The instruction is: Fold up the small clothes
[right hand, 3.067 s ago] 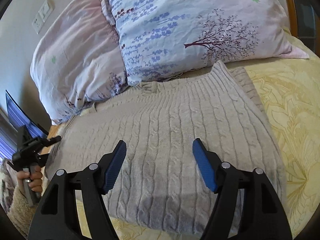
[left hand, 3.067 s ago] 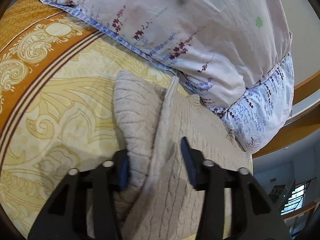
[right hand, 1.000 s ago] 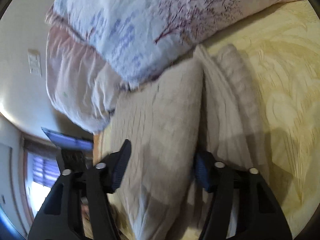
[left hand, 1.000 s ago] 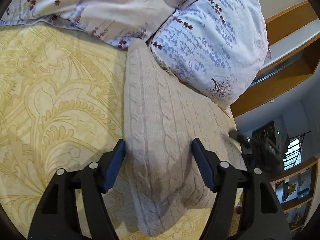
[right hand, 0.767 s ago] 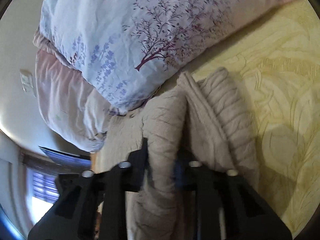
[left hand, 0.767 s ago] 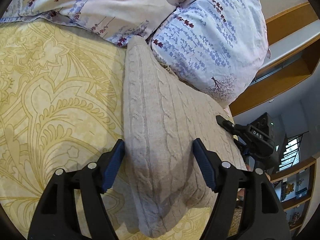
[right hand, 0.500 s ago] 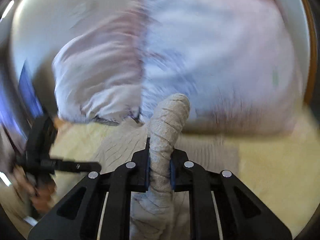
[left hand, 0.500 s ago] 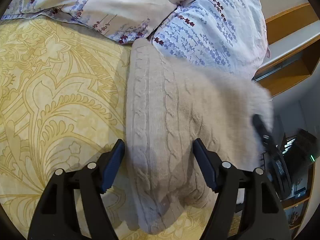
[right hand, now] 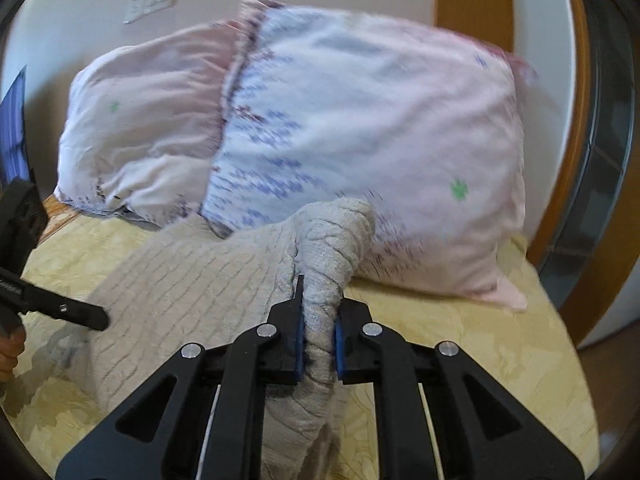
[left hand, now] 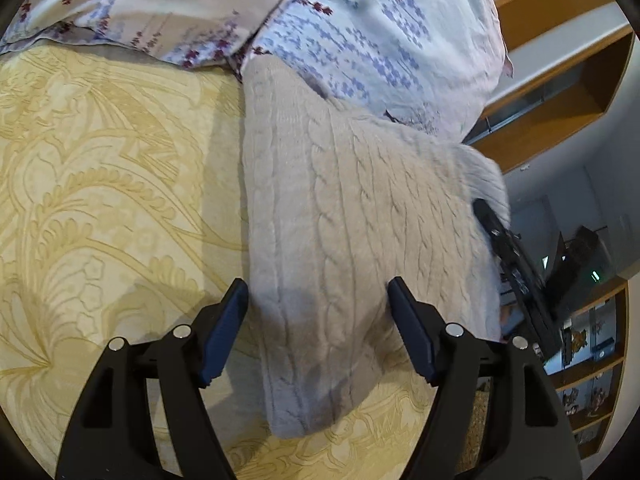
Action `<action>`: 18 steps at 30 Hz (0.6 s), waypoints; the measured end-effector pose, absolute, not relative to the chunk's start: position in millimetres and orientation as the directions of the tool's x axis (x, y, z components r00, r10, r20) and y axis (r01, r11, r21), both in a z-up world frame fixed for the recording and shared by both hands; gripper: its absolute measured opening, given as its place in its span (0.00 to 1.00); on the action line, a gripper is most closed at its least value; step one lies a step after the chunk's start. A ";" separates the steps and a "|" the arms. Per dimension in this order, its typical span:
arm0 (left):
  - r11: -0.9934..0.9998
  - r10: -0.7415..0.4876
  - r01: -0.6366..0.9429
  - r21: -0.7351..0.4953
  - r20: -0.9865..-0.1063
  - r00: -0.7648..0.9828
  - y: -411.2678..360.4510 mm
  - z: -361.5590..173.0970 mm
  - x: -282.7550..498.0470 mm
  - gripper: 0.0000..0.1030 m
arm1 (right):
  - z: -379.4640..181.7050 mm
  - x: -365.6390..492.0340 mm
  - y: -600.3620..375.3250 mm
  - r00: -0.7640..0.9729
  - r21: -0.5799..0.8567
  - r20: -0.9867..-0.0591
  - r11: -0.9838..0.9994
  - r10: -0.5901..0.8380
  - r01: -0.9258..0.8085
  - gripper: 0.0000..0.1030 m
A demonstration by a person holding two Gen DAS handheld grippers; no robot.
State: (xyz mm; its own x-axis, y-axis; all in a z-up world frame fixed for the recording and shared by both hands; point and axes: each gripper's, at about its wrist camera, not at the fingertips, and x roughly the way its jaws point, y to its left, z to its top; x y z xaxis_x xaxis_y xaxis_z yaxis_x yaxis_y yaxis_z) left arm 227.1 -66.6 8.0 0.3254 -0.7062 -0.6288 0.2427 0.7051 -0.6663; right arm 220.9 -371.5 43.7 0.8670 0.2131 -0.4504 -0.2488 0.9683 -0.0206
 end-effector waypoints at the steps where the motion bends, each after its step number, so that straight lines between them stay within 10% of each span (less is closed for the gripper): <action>1: 0.704 -0.708 0.243 -0.667 -0.630 0.319 -68.2 7.5 226.6 0.70 | 37.4 228.3 -375.5 0.853 0.010 -0.476 0.971 0.214 -0.238 0.10; 5: 0.705 -0.708 0.249 -0.664 -0.639 0.299 -71.3 6.1 222.7 0.69 | 8.1 255.4 -394.2 0.762 0.162 -0.601 0.970 0.241 -0.179 0.11; 10: 0.694 -0.718 0.243 -0.678 -0.627 0.301 -61.1 8.4 213.6 0.69 | 22.2 233.2 -423.8 0.782 0.285 -0.576 0.955 0.239 -0.083 0.55; 18: 0.704 -0.708 0.233 -0.671 -0.636 0.307 -52.4 5.2 200.8 0.66 | 13.0 157.8 -439.8 0.717 0.490 -0.522 0.851 0.461 -0.190 0.57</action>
